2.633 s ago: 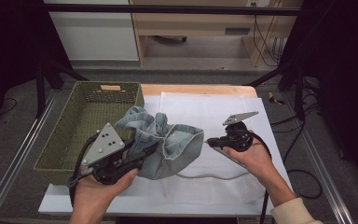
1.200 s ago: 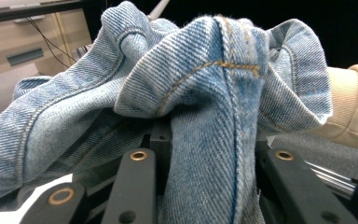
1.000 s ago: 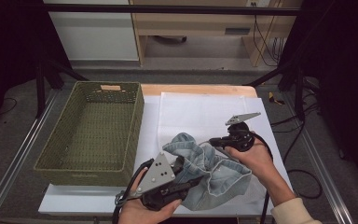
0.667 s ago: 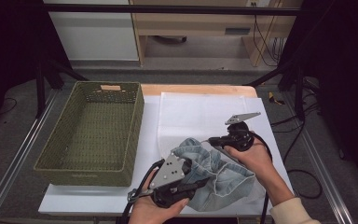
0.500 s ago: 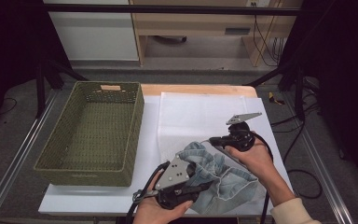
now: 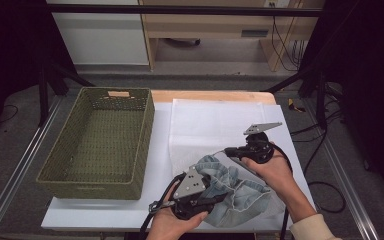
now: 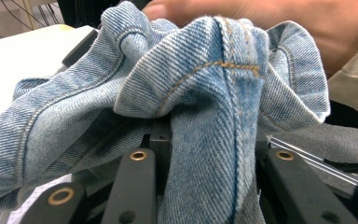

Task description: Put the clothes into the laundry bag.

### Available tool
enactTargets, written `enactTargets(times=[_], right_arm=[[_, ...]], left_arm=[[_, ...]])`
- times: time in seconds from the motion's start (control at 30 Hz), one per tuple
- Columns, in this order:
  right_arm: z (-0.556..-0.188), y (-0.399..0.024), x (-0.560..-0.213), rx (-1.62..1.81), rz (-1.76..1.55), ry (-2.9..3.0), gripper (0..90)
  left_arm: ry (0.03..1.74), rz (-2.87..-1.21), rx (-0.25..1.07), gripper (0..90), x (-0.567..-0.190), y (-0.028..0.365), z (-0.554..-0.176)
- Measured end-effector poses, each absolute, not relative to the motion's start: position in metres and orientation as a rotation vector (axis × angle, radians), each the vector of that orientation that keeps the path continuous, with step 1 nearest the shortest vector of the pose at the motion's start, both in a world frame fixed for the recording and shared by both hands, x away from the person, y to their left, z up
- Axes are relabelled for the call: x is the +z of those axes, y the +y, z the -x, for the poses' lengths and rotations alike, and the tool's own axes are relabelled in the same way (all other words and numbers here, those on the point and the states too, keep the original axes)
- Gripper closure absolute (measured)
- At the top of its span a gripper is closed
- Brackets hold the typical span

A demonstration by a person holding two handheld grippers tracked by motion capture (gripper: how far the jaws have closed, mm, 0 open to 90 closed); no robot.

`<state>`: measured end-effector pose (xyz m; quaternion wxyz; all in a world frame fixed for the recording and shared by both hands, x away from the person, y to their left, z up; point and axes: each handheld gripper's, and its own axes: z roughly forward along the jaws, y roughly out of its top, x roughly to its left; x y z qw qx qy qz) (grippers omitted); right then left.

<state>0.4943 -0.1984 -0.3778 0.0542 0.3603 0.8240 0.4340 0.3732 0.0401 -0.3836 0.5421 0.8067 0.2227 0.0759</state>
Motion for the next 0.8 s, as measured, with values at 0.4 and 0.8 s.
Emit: enactTargets(times=[0.4, 0.8], right_arm=[[-0.489, -0.201, -0.374, 1.346, -1.087, 2.487, 89.9], [-0.489, -0.199, -0.374, 1.343, -1.089, 2.486, 89.9]], left_arm=[[0.558, -1.916, 0.130, 66.2, -0.395, 0.039, -0.386], [0.513, -1.923, 0.118, 66.0, -0.389, 0.032, -0.379]])
